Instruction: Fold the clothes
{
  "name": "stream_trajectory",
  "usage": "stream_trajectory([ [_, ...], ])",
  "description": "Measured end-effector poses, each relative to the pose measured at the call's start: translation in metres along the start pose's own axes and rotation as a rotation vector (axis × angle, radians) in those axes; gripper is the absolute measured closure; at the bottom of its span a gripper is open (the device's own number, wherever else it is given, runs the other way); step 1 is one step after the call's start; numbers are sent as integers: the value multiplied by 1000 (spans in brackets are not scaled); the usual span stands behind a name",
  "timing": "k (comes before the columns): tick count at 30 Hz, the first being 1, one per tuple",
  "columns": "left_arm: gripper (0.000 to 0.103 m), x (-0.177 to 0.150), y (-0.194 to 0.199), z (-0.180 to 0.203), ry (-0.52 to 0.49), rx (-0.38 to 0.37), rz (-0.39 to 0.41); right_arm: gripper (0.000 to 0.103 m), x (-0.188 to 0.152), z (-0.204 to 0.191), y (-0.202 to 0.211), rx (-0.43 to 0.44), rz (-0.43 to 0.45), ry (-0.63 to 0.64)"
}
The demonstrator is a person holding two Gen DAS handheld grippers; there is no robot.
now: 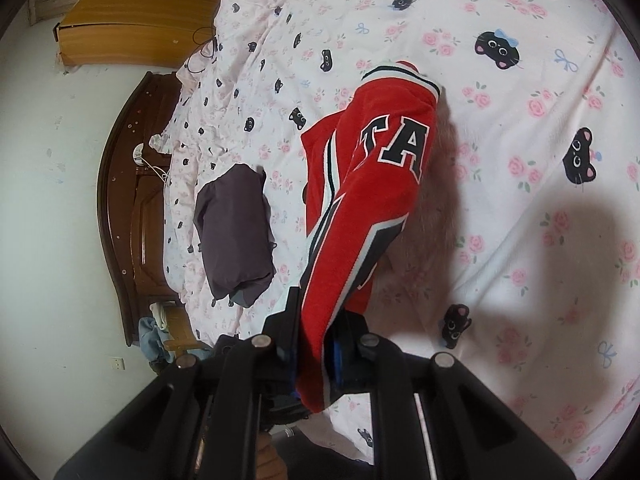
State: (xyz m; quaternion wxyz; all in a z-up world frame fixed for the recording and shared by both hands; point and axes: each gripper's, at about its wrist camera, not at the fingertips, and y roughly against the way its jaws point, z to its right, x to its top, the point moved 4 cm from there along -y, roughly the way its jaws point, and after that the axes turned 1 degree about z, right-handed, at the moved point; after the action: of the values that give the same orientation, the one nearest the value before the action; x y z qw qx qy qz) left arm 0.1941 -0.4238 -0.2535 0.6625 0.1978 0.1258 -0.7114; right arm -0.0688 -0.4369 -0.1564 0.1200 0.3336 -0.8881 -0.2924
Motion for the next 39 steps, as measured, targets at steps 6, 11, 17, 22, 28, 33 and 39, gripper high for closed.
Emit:
stream_trajectory([
  [6,44,6,-14,-6,15,83,102,90,-1,1,1,0,-3,2],
  [11,43,15,-21,6,-72,137,179,90,-3,8,3,5,-9,-3],
  [17,44,23,-27,17,-163,171,217,90,-5,18,3,6,-16,-14],
  [22,70,24,-29,30,-304,286,218,91,-7,28,4,10,-20,-28],
  [28,81,17,-20,37,-387,368,234,91,-12,40,0,49,-35,-57],
  [33,81,15,-9,65,-458,417,242,91,-12,36,-4,119,-52,-76],
  [39,81,35,-3,125,-470,492,230,91,11,-2,-8,187,-65,-69],
])
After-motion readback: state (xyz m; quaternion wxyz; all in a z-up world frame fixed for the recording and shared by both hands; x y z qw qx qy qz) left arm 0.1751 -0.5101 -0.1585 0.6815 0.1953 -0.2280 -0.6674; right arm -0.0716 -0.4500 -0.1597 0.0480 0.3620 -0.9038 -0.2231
